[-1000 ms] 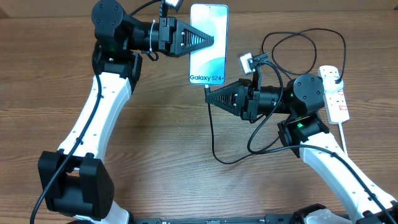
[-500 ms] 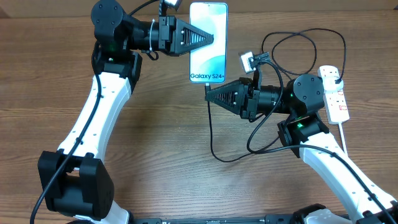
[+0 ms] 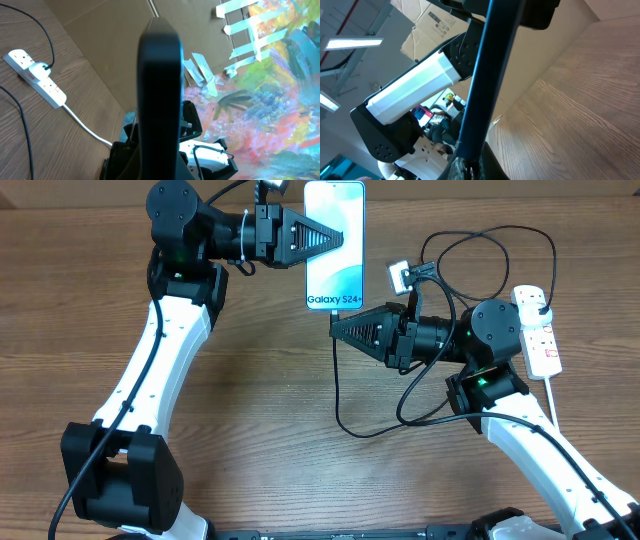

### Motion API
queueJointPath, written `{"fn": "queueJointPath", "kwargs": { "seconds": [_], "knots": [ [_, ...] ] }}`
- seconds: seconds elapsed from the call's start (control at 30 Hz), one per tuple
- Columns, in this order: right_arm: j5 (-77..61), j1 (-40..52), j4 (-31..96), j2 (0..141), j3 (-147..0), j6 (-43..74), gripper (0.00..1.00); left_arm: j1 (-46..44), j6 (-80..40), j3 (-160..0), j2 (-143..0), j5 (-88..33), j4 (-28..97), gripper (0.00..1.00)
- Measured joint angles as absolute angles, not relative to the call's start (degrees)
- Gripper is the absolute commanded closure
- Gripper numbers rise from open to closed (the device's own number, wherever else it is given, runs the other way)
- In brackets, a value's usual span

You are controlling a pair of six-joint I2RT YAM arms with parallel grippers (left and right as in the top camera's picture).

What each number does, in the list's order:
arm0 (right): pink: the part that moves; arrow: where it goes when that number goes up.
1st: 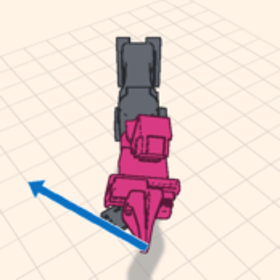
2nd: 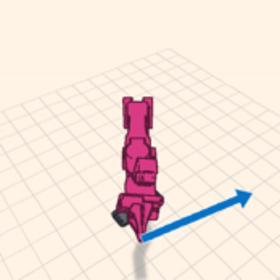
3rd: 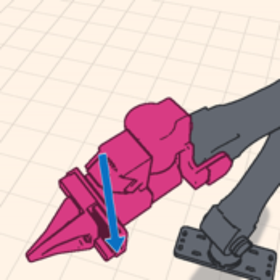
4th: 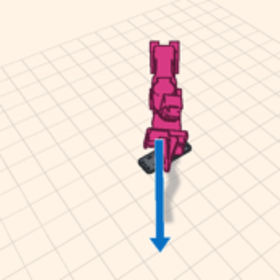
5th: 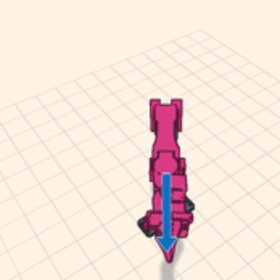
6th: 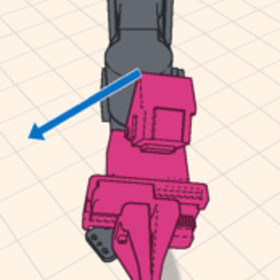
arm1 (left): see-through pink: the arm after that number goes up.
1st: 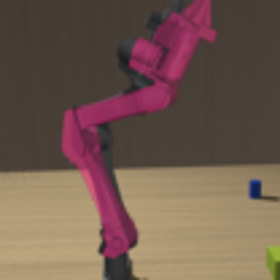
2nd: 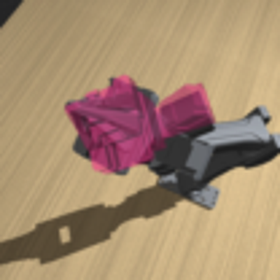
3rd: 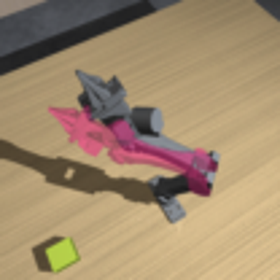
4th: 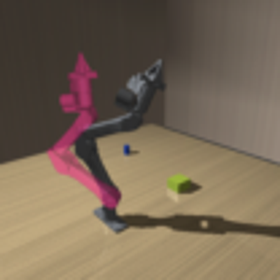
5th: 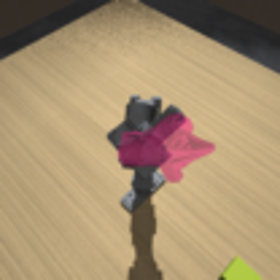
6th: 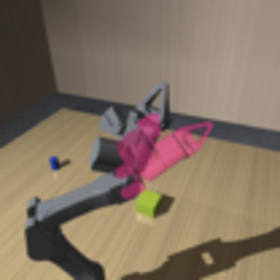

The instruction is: Plug charger to phone and switch on socket

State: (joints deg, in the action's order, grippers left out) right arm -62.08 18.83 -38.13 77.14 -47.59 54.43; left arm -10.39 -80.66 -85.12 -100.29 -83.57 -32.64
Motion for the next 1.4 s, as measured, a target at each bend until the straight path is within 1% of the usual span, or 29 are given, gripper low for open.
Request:
{"fn": "queueJointPath", "kwargs": {
  "seconds": [0.23, 0.5, 1.23, 1.4],
  "knots": [
    [-61.4, 18.9, -38.1, 77.1, -47.6, 55.8, 0.96, -10.3, -80.4, -85.1, -100.3, -83.5, -32.7, 0.96],
    [-59.7, 19.0, -37.9, 77.1, -47.6, 57.8, 0.96, -10.3, -76.8, -85.1, -100.3, -83.1, -32.8, 0.96],
    [-58.7, 19.1, -35.6, 77.1, -47.6, 58.3, 0.96, -10.4, -73.5, -85.2, -100.3, -83.1, -32.8, 0.96],
    [-58.9, 19.0, -35.2, 77.1, -47.6, 58.3, 0.96, -10.4, -73.1, -85.2, -100.3, -83.0, -30.5, 0.96]
  ]
}}
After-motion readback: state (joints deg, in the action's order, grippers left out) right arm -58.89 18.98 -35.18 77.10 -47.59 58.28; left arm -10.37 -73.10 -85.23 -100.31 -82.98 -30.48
